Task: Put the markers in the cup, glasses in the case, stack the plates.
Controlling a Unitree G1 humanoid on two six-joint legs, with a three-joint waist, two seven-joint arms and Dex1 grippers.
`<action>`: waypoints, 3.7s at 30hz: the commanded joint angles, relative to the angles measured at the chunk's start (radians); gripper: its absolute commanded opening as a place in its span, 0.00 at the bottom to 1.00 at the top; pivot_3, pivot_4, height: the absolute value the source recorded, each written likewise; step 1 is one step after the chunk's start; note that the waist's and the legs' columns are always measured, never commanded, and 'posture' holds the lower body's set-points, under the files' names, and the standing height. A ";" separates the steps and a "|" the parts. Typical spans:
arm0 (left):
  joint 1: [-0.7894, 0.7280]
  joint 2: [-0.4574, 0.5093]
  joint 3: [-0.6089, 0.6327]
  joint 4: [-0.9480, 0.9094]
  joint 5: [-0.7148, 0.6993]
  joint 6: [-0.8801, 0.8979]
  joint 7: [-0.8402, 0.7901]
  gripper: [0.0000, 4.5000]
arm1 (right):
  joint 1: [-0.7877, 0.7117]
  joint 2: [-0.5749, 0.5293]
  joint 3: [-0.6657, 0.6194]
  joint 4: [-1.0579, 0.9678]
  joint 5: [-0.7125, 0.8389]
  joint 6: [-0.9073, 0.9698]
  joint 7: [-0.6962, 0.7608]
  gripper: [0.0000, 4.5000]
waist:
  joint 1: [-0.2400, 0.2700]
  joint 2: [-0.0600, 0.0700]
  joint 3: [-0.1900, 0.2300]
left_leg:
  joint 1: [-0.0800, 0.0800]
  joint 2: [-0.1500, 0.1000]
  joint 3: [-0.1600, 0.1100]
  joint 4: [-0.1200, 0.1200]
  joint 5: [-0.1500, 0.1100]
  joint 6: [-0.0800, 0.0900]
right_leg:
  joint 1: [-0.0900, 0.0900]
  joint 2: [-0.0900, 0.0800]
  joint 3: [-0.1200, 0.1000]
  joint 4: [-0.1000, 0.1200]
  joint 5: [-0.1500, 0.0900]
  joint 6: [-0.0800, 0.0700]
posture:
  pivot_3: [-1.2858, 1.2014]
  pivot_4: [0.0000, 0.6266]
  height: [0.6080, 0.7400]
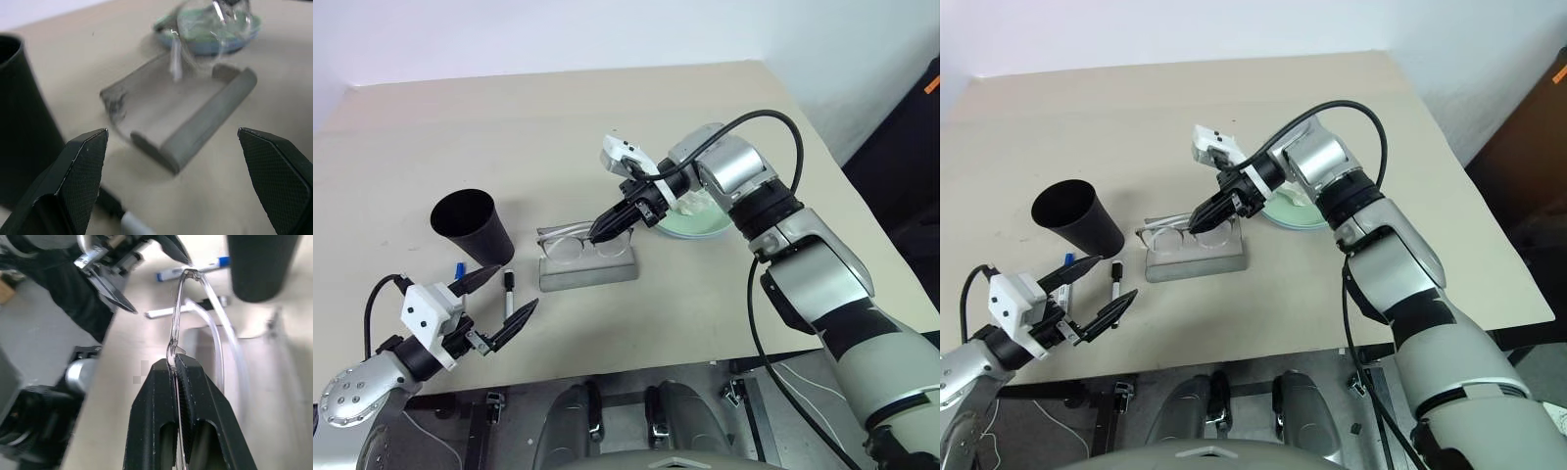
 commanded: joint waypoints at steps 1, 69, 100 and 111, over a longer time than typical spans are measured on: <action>0.039 -0.015 0.052 -0.050 -0.015 -0.027 0.006 0.99 | -0.064 0.043 -0.038 0.137 -0.049 -0.097 0.004 0.01 | 0.000 0.000 0.000 | 0.000 0.000 0.000 0.000 0.000 0.000 | 0.000 0.000 0.000 0.000 0.000 0.000 | 0.52 0.24 0.81; 0.019 -0.024 0.027 -0.035 0.011 -0.014 -0.009 0.99 | 0.006 0.195 -0.250 0.354 -0.382 -0.213 -0.050 0.60 | 0.000 0.000 -0.001 | 0.002 0.000 0.000 0.000 0.000 -0.001 | 0.000 -0.001 0.000 0.001 -0.002 -0.003 | 0.52 0.24 0.81; 0.003 -0.026 0.034 -0.010 0.015 -0.023 -0.025 0.99 | -0.076 0.178 -0.520 0.379 -0.211 -0.067 -0.407 0.00 | -0.003 0.001 -0.001 | -0.001 0.000 0.000 -0.001 0.000 -0.001 | -0.001 -0.001 0.000 0.001 0.000 -0.001 | 0.52 0.24 0.81; 0.040 -0.030 0.063 -0.012 0.013 -0.043 -0.018 0.99 | -0.013 0.220 -0.401 0.407 -0.348 -0.155 -0.503 0.00 | 0.000 0.000 -0.001 | -0.002 0.000 0.001 0.000 0.001 0.000 | -0.001 0.000 0.000 0.001 0.000 0.000 | 0.52 0.24 0.81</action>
